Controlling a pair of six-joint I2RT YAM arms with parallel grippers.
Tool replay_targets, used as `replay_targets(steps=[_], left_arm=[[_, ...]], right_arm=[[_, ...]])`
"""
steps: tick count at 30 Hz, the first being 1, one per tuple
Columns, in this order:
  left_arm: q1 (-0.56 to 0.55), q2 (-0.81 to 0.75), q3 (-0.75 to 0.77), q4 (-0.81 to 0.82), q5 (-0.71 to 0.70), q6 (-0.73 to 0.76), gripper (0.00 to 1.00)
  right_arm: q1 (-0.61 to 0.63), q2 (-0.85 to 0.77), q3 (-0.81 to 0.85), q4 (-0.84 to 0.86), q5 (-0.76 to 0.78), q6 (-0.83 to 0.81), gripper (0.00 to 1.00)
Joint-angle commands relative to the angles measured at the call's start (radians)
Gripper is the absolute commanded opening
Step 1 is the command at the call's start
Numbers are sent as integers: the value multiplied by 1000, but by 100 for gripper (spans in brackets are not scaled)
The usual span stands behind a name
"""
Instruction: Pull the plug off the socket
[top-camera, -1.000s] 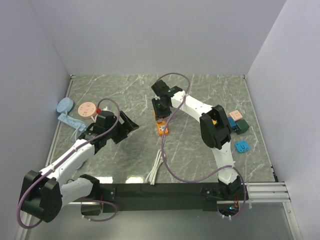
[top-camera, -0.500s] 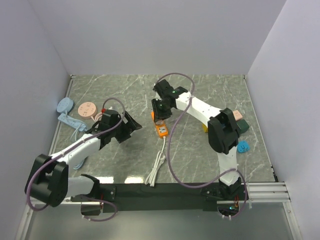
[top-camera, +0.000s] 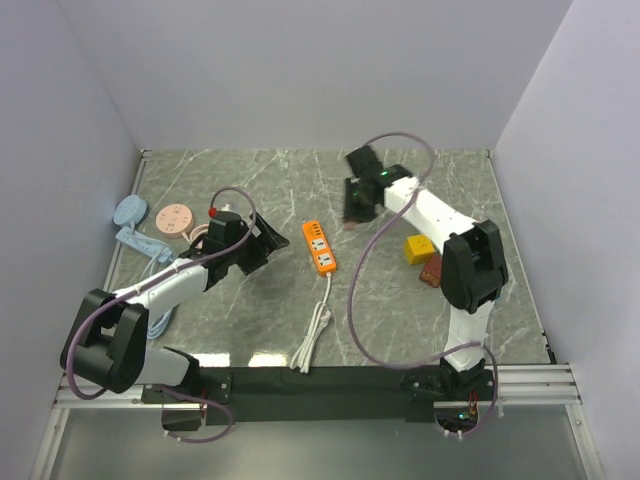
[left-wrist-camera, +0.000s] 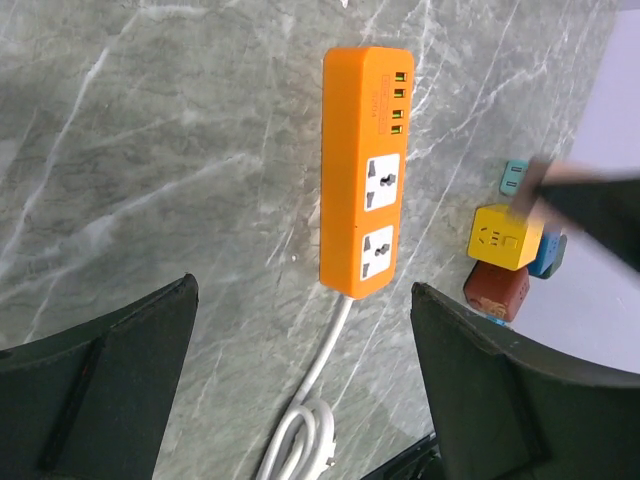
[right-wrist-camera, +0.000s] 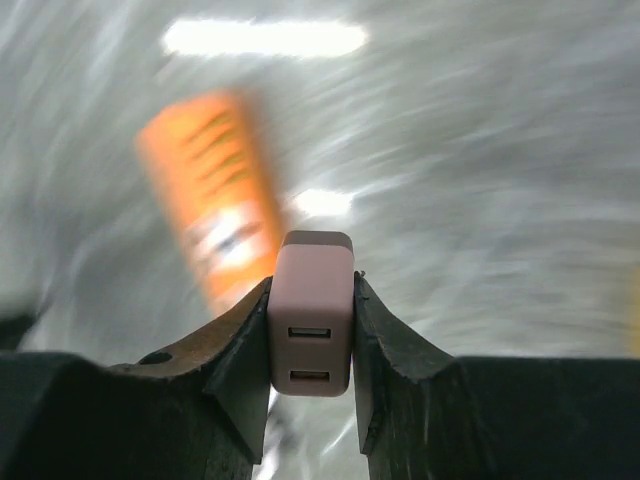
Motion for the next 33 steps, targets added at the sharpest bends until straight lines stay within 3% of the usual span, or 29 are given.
replay_targets(steps=[1, 5, 8, 12, 18, 19, 21, 22, 23, 24, 27, 33], left_arm=[[2, -54, 18, -2, 19, 30, 92], [0, -65, 21, -57, 13, 40, 92], [-18, -43, 78, -158, -42, 65, 92], [-69, 42, 193, -284, -141, 94, 93], [-156, 229, 410, -408, -239, 99, 94], [-172, 256, 464, -426, -265, 97, 94], [-182, 326, 513, -462, -280, 99, 95], [-190, 349, 562, -474, -287, 99, 95], [-193, 371, 585, -485, -300, 99, 96], [-198, 410, 608, -508, -308, 103, 96], [-216, 483, 719, -546, -343, 99, 97], [-280, 598, 863, -626, -392, 70, 99]], right_arm=[[-168, -48, 35, -45, 294, 108, 0], [-340, 60, 154, -148, 388, 156, 0], [-397, 140, 207, -217, 434, 169, 3], [-428, 156, 190, -217, 467, 185, 6], [-451, 177, 161, -231, 502, 208, 17], [-452, 179, 156, -225, 497, 203, 29], [-454, 174, 147, -220, 487, 202, 43], [-455, 171, 147, -220, 478, 202, 57], [-454, 156, 135, -214, 465, 194, 64], [-454, 151, 132, -207, 450, 188, 81], [-454, 128, 141, -216, 415, 170, 93], [-449, 1, 98, -201, 367, 180, 95]])
